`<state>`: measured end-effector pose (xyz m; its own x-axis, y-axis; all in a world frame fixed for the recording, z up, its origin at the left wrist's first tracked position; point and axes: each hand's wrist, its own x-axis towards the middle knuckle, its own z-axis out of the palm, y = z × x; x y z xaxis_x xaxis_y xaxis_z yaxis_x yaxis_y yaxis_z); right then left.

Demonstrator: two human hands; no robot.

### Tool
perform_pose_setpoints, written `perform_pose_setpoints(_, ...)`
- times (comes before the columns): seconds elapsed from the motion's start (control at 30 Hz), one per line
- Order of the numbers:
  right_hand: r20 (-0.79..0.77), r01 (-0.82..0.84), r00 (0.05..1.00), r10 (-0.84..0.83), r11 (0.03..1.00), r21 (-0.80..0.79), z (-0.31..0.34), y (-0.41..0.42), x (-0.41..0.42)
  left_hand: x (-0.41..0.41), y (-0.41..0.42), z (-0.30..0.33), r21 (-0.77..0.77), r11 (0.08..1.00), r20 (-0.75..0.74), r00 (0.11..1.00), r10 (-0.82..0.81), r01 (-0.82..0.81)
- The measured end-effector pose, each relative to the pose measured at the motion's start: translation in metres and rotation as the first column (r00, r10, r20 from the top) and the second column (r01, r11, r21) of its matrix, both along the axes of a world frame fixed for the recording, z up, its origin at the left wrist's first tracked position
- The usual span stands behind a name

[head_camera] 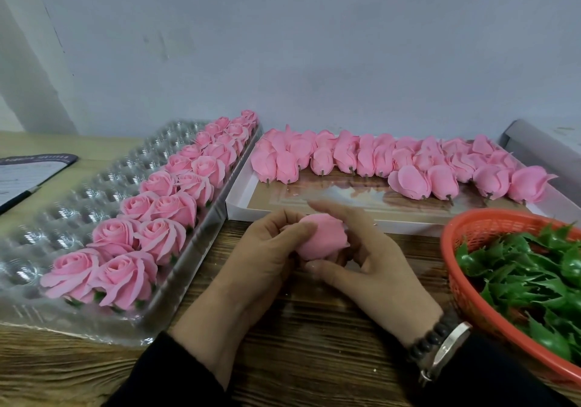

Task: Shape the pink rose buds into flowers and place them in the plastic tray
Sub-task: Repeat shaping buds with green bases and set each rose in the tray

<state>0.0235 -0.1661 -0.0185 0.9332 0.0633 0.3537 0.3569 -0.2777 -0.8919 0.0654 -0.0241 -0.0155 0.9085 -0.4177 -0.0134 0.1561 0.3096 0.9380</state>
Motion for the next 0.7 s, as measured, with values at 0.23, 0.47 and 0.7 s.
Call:
perform_pose_setpoints(0.23, -0.091, -0.022, 0.995, 0.044, 0.972, 0.233, 0.001, -0.0025, 0.0009, -0.0023, -0.0027, 0.0006, 0.038, 0.998, 0.018, 0.999, 0.04, -0.041)
perform_pose_setpoints(0.47, -0.061, -0.065, 0.994, 0.092, 0.932, 0.356, 0.0016, -0.0038, 0.0005, -0.0009, -0.002, -0.0007, 0.029, 0.999, 0.05, 0.998, 0.036, -0.038)
perform_pose_setpoints(0.7, -0.078, 0.095, 0.994, -0.072, 0.93, 0.355, -0.0052, -0.0049, 0.0065, -0.0027, -0.0005, 0.0026, 0.316, 0.912, 0.307, 0.938, 0.163, -0.262)
